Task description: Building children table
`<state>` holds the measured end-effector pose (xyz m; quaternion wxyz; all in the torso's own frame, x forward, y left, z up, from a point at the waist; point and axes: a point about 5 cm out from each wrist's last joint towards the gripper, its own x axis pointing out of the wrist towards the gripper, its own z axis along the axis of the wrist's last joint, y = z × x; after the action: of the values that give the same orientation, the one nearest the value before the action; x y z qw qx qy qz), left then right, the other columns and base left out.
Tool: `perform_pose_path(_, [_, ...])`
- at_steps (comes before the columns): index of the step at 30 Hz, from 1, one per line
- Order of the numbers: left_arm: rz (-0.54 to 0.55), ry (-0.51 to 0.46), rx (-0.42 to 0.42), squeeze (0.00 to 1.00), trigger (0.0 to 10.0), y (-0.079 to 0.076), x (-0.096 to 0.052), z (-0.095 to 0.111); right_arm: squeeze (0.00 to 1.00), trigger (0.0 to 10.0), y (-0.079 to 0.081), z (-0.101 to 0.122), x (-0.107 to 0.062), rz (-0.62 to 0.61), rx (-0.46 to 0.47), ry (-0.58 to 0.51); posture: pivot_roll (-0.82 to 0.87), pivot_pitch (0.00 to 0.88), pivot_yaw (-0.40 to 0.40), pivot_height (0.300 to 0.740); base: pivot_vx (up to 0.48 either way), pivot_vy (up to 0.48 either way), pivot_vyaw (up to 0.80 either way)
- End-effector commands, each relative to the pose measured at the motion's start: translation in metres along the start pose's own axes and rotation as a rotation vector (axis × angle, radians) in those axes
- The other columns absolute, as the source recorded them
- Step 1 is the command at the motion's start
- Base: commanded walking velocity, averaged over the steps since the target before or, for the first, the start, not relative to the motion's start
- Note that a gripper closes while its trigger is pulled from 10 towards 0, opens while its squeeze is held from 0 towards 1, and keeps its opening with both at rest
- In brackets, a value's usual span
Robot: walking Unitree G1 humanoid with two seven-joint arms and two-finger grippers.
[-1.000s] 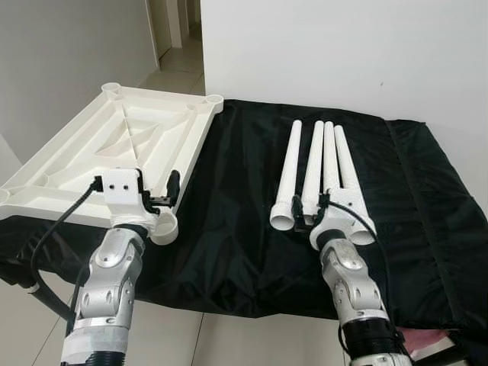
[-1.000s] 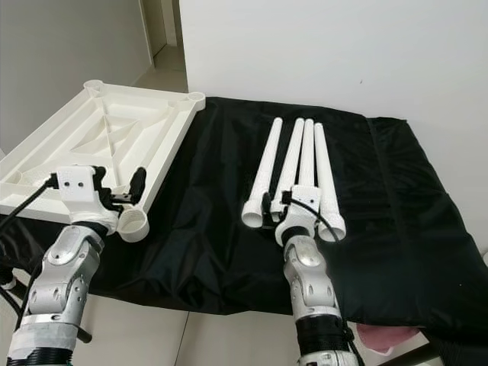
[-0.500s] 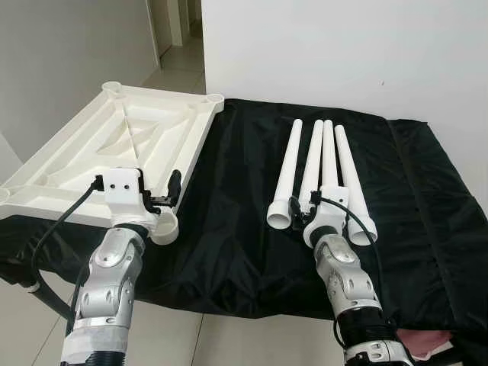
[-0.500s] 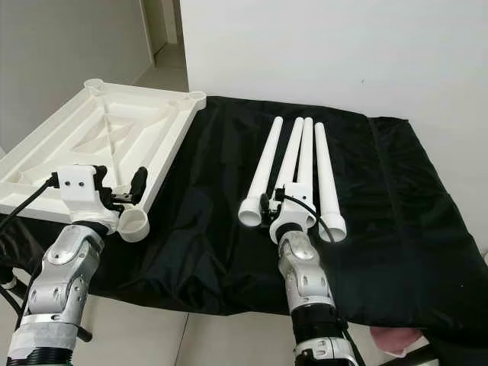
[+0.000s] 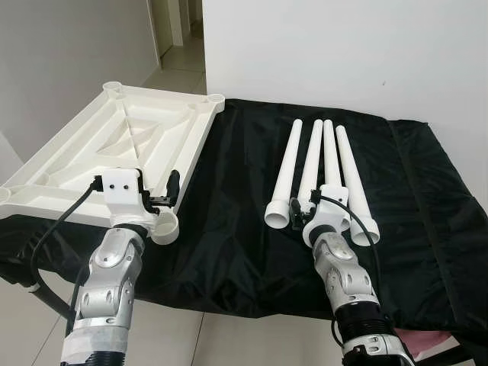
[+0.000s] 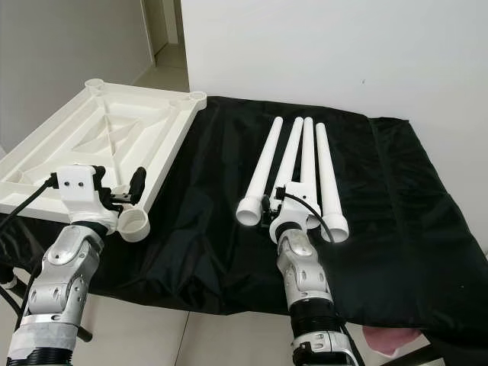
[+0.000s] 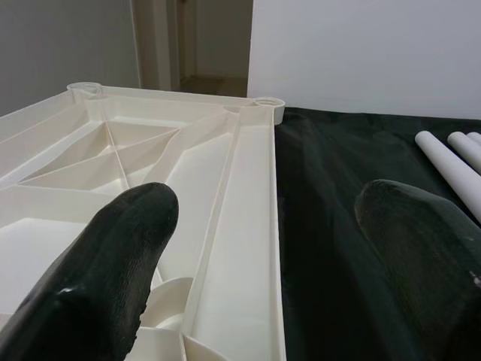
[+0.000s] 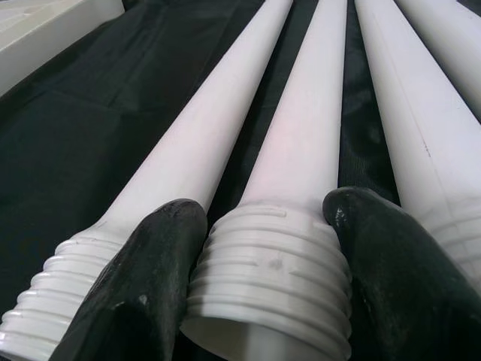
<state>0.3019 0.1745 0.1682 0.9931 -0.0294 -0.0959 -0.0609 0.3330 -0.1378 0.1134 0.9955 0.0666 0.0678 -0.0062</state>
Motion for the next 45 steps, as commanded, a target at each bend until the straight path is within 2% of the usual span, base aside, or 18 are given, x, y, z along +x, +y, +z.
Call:
perform_pose_path(1, [0.025,0.009,0.014,0.00,10.0,0.001,-0.002,-0.002,0.00,10.0,0.000,-0.019,-0.002,-0.012,-0.009,0.087,-0.02,0.006,0.022,0.740,0.000,0.000,0.00])
perform_pose_path(11, [0.027,0.011,0.017,0.00,10.0,0.001,-0.002,-0.002,0.00,10.0,0.000,-0.015,0.002,-0.034,0.030,0.090,-0.02,0.008,0.021,0.740,0.000,0.000,0.00])
perform_pose_path(12, [0.027,0.010,0.019,0.00,10.0,0.001,-0.003,-0.002,0.47,10.0,-0.001,-0.014,0.003,-0.041,0.025,0.083,-0.02,0.008,0.020,0.740,0.000,0.000,0.00])
perform_pose_path(13, [0.028,0.009,0.019,0.00,10.0,0.001,-0.002,-0.002,0.84,10.0,-0.001,-0.013,0.003,-0.046,0.016,0.080,-0.02,0.008,0.019,0.740,0.000,0.000,0.00])
perform_pose_path(14, [0.028,0.009,0.020,0.00,10.0,0.001,-0.003,-0.002,0.84,10.0,-0.002,-0.012,0.004,-0.055,-0.002,0.076,-0.02,0.008,0.019,0.740,0.000,0.000,0.00])
perform_pose_path(16, [0.028,0.008,0.020,0.00,10.0,0.001,-0.003,-0.002,0.81,10.0,-0.002,-0.011,0.004,-0.059,-0.017,0.076,-0.02,0.008,0.019,0.740,0.000,0.000,0.00])
perform_pose_path(17, [0.029,0.008,0.020,0.00,10.0,0.001,-0.003,-0.002,0.00,10.0,-0.002,-0.012,0.004,-0.061,-0.020,0.079,-0.02,0.011,0.018,0.740,0.000,0.000,0.00])
perform_pose_path(34, [0.039,0.001,0.023,0.00,10.0,0.002,-0.001,0.000,0.00,10.0,-0.002,-0.012,0.010,-0.052,-0.013,0.068,-0.02,0.020,0.023,0.740,0.000,0.000,0.00])
perform_pose_path(35, [0.037,0.001,0.025,0.00,10.0,0.002,-0.001,0.000,0.00,4.0,-0.002,-0.011,0.011,-0.049,-0.010,0.065,-0.02,0.021,0.020,0.740,0.000,0.000,0.00])
perform_pose_path(36, [0.017,0.002,0.034,0.00,10.0,0.000,-0.001,0.000,0.00,0.0,-0.002,-0.011,0.012,-0.055,-0.002,0.068,-0.02,0.021,0.020,0.740,0.000,0.000,0.00])
perform_pose_path(40, [0.003,0.004,0.040,0.00,10.0,-0.001,-0.001,0.000,0.00,0.0,-0.003,-0.011,0.013,-0.061,0.003,0.071,-0.02,0.021,0.020,0.740,0.000,0.000,0.00])
perform_pose_path(42, [-0.105,0.009,0.049,0.00,10.0,-0.008,-0.003,0.001,0.00,0.0,-0.005,-0.015,0.014,-0.066,0.019,0.092,-0.01,0.019,0.015,0.740,0.000,0.000,0.00])
perform_pose_path(45, [-0.156,0.009,0.059,0.00,10.0,-0.011,-0.004,0.002,0.00,0.0,-0.005,-0.016,0.014,-0.058,0.023,0.097,0.00,0.018,0.012,0.740,0.000,0.000,0.00])
